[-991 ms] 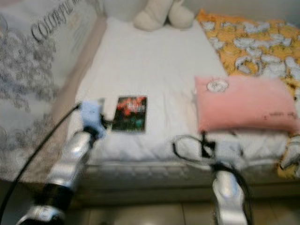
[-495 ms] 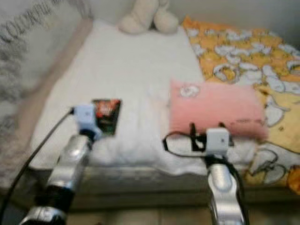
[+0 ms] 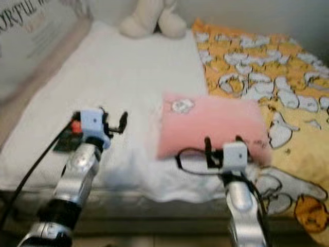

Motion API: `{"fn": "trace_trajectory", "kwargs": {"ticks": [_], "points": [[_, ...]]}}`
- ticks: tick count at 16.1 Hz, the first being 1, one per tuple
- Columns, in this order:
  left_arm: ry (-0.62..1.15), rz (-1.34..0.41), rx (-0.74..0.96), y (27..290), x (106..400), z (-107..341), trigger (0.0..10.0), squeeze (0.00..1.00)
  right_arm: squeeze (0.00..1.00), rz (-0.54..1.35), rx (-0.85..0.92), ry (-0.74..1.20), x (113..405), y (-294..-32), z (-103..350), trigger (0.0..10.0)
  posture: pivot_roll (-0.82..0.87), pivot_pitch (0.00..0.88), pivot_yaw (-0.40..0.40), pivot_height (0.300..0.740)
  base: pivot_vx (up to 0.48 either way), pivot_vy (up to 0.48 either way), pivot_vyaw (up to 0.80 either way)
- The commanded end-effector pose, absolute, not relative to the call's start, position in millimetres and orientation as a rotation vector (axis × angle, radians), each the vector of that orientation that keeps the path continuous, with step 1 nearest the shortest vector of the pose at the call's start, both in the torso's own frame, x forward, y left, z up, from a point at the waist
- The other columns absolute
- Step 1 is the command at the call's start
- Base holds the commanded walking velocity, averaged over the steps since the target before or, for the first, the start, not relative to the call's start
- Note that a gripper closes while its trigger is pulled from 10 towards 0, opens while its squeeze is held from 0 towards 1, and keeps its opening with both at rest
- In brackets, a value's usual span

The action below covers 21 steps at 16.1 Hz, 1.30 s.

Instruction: Clean up the room

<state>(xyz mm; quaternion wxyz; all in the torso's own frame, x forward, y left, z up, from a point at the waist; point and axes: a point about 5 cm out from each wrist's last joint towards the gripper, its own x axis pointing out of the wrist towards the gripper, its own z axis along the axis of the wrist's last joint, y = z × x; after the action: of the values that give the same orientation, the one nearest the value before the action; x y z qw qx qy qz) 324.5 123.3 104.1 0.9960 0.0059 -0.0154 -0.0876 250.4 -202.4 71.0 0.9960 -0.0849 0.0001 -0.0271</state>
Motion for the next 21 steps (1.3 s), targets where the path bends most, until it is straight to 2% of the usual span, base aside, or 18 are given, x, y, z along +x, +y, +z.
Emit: {"fn": "trace_trajectory", "kwargs": {"ticks": [1, 9, 10, 15, 19, 21], "points": [[-0.048, -0.225, 0.012, 108, 327, 109, 10.0, 0.00, 1.00, -0.098, -0.191, -0.020, 248, -215, 76, 10.0, 0.00, 0.000, -0.016, 0.740, 0.277, -0.386, 0.00], [-0.015, -0.206, 0.025, 112, 334, 104, 10.0, 0.00, 1.00, -0.043, -0.228, -0.009, 251, -212, 76, 10.0, 0.01, 0.000, -0.038, 0.740, 0.256, -0.329, 0.00], [-0.011, -0.195, 0.036, 113, 336, 104, 10.0, 0.00, 0.00, -0.037, -0.261, -0.019, 252, -211, 77, 10.0, 0.01, 0.000, -0.035, 0.740, 0.000, 0.000, 0.00], [-0.058, -0.172, 0.038, 126, 350, 121, 10.0, 0.00, 0.00, -0.095, -0.207, -0.003, 252, -214, 78, 10.0, 0.01, 0.000, -0.034, 0.740, 0.000, 0.000, 0.00], [-0.098, -0.234, 0.101, 128, 362, 137, 10.0, 0.00, 0.00, -0.106, -0.193, 0.049, 237, -207, 66, 10.0, 0.01, 0.000, -0.026, 0.740, 0.000, 0.000, 0.00], [-0.083, -0.209, 0.081, 133, 363, 136, 10.0, 0.00, 0.00, -0.100, -0.080, 0.071, 242, -199, 64, 10.0, 0.01, 0.000, -0.018, 0.740, 0.000, 0.000, 0.00]]}}
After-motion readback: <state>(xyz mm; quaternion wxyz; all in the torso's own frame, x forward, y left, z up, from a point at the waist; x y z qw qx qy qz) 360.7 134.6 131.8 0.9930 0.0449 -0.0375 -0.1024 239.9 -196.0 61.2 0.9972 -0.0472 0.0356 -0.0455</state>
